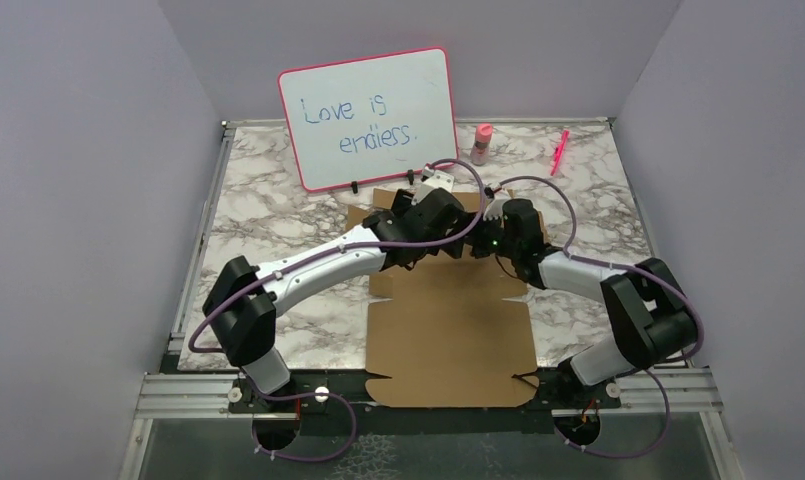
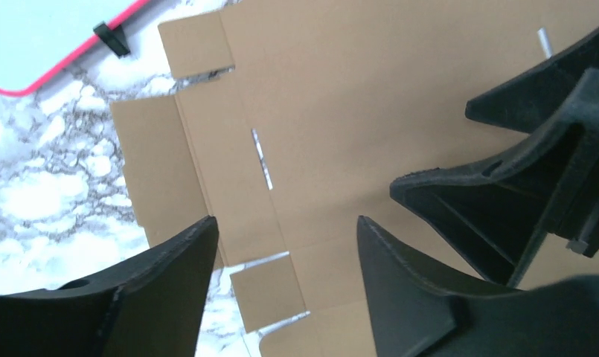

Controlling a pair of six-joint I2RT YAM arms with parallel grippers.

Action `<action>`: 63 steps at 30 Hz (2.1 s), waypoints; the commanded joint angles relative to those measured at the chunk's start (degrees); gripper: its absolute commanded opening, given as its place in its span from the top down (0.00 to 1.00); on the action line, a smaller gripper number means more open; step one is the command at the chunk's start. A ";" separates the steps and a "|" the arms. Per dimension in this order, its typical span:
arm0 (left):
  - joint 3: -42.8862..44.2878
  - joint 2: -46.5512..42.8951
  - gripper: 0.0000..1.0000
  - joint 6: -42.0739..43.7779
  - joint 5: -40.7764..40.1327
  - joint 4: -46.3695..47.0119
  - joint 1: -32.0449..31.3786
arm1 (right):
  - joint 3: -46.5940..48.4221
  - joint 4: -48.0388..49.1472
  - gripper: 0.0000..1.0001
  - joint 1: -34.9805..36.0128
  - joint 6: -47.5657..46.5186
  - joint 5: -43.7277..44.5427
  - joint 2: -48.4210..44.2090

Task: Fold the paper box

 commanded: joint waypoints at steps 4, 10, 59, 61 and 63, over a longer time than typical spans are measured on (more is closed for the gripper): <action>-5.24 -2.87 0.22 3.61 13.04 14.84 4.22 | 3.76 -17.15 0.00 -0.24 -4.51 14.95 -8.64; -10.77 -0.99 0.17 2.31 24.79 25.10 9.12 | 3.40 -24.62 0.00 -2.83 -2.70 26.17 -14.03; -24.53 5.79 0.14 0.23 37.93 36.67 19.43 | 2.07 -26.56 0.98 -24.73 -6.50 4.75 -12.10; -24.64 6.08 0.14 0.16 38.09 36.80 19.43 | 2.91 -28.56 0.99 -21.97 -7.74 8.02 -13.26; -24.66 6.41 0.14 0.14 38.23 36.93 19.43 | 4.03 -30.30 0.99 -19.14 -8.89 11.52 -13.72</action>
